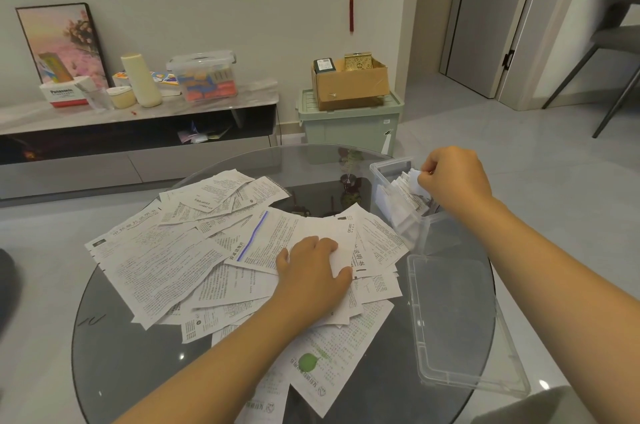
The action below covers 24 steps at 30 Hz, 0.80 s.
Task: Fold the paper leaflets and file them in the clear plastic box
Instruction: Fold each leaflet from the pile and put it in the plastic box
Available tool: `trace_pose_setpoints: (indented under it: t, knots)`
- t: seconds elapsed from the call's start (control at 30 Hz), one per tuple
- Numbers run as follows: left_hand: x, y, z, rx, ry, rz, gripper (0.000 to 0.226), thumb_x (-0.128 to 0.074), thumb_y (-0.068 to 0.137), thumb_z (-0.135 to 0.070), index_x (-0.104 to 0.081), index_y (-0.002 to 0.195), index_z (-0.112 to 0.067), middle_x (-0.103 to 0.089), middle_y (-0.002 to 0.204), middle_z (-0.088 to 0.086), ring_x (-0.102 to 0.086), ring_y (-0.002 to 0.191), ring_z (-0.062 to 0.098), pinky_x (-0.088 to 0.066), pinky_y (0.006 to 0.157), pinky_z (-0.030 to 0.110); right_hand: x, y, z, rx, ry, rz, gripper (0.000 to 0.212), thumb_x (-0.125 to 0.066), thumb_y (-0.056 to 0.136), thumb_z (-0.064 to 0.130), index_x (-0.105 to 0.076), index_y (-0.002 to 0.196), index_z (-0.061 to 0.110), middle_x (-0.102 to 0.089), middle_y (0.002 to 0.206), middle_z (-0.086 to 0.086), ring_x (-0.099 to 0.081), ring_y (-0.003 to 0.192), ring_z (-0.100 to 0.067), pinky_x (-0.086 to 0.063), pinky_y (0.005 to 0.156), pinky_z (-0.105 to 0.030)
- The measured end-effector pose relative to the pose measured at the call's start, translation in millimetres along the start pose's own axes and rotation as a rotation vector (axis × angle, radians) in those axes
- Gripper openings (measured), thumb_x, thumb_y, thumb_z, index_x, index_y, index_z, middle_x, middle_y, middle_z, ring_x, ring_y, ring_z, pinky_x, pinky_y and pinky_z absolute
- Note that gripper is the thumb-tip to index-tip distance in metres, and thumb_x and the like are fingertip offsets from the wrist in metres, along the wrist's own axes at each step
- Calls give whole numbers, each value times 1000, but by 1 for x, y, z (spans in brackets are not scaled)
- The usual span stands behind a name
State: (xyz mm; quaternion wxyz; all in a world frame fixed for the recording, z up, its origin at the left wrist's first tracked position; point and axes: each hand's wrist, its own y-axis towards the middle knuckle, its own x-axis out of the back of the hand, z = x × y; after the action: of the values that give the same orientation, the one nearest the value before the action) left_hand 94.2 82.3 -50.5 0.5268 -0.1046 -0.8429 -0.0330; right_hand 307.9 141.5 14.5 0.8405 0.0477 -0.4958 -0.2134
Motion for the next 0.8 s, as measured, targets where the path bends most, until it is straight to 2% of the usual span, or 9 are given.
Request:
trace_pose_setpoints:
  t: [0.13,0.33,0.53,0.7,0.8]
  knots:
    - [0,0,-1,2,7,4,46,-45,94,-41,-37,137,-26,-33,146,-6,-25,138,14,-3,117,45,0,1,0,60,-8,43,15,-57,86,8,-71,85,2,-68,85,-17,-60,80,-34,-47,66,-31]
    - [2,-1,-2,1,18,14,45,-44,95,-41,-37,138,-27,-31,148,-5,-23,139,14,-2,118,45,0,6,-6,5,41,-94,19,-51,87,5,-69,91,3,-67,87,-16,-55,75,-28,-40,63,-28]
    - [0,0,0,3,29,19,46,-44,95,-41,-36,138,-28,-29,149,-5,-21,140,15,-1,118,46,1,9,-13,-93,-19,16,12,-58,80,6,-69,83,7,-68,89,-13,-59,83,-32,-43,64,-29]
    - [-1,0,-1,1,42,19,46,-44,95,-41,-36,138,-28,-29,149,-5,-21,140,15,-1,118,46,-2,8,-12,-66,-103,88,17,-62,79,11,-71,93,7,-70,87,-12,-62,87,-33,-50,69,-33]
    - [-1,0,0,2,48,22,46,-44,95,-41,-35,138,-28,-28,149,-5,-21,140,16,0,118,46,0,9,-11,-90,-75,139,14,-61,79,13,-72,87,14,-70,82,-9,-62,83,-29,-44,61,-27]
